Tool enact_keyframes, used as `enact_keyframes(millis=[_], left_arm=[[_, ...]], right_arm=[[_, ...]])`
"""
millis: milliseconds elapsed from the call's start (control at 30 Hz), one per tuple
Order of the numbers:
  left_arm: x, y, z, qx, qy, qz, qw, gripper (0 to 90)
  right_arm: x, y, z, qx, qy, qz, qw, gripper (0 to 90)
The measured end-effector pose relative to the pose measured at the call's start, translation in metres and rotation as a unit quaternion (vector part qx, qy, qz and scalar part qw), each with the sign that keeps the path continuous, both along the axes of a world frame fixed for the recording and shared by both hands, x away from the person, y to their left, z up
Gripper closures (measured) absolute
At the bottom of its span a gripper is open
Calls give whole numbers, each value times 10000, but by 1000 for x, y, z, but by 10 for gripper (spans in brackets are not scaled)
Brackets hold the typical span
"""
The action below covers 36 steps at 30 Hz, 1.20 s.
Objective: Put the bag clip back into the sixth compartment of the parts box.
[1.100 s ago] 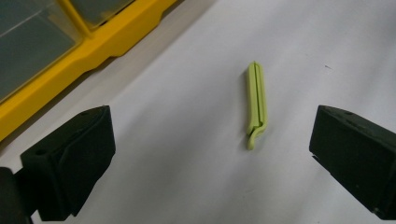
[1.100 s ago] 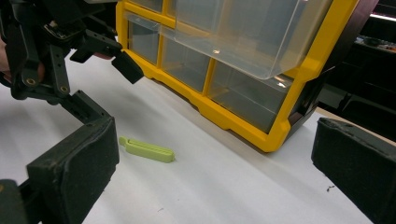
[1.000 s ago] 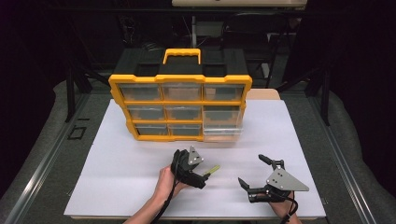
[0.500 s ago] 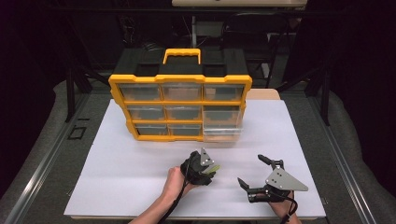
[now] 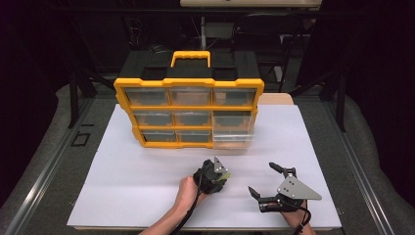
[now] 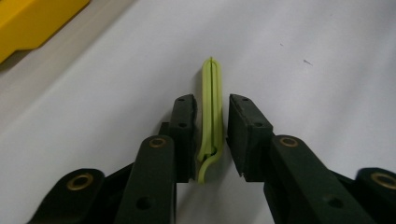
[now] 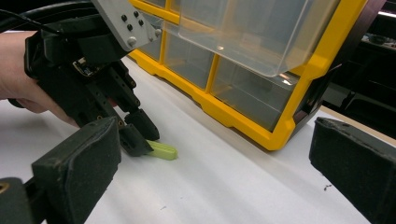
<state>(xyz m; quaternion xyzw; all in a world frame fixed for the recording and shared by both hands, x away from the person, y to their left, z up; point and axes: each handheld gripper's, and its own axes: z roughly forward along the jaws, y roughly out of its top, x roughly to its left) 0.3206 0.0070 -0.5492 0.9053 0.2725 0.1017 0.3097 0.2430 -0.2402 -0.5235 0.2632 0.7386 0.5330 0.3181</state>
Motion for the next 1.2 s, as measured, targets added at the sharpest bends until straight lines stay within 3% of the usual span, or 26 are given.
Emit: enact_keyframes(millis=[100,633,1200], left_arm=[[0,0,0,-40,49,-59,10000,794],[1,14,12,-176,128,-146,9997,804],[0,36,23,-128,72,-119,9998,804]], right_arm=[[0,1,0,4,-8,24,10000,17],[2,-1,-1,-10,41,-15,10000,17],[2,-2,-1,55,50,-8,10000,17]])
